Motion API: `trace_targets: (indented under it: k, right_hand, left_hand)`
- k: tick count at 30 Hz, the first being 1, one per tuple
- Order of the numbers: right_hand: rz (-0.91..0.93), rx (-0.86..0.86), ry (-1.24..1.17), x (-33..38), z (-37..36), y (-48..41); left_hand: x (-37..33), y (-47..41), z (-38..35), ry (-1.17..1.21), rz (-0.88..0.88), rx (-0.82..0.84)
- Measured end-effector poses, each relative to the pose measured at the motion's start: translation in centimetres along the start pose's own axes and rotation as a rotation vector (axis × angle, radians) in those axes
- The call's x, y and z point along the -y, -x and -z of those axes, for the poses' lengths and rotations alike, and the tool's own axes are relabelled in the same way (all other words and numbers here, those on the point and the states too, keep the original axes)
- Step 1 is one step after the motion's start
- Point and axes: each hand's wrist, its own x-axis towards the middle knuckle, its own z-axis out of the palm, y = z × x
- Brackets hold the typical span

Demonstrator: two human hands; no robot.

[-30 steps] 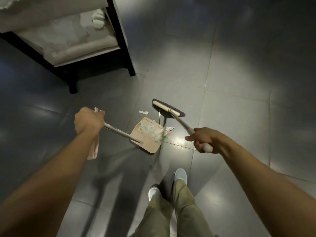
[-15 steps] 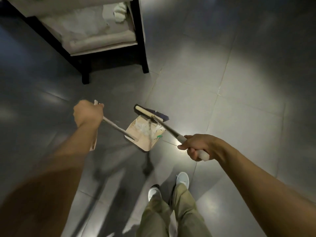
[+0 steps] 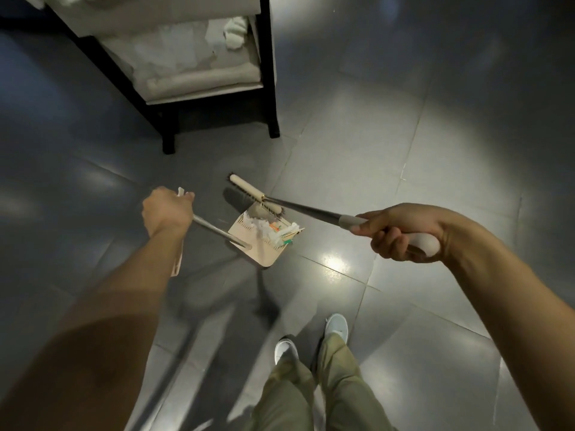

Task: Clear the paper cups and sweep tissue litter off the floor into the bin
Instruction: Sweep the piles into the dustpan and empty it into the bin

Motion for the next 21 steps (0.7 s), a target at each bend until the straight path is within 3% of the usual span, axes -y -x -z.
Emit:
trace_targets:
  k: [12, 21]
  right_hand:
    - [0.097, 0.064, 0.097, 5.4, -5.3, 2.3]
    - [0.25, 0.158, 0.382, 8.1, -20.5, -8.9]
  left_hand:
    - [7.5, 0.3, 7.8, 0.108, 0.22, -0.194]
    - [14.3, -2.4, 18.4, 0.136, 0.352, -0.467]
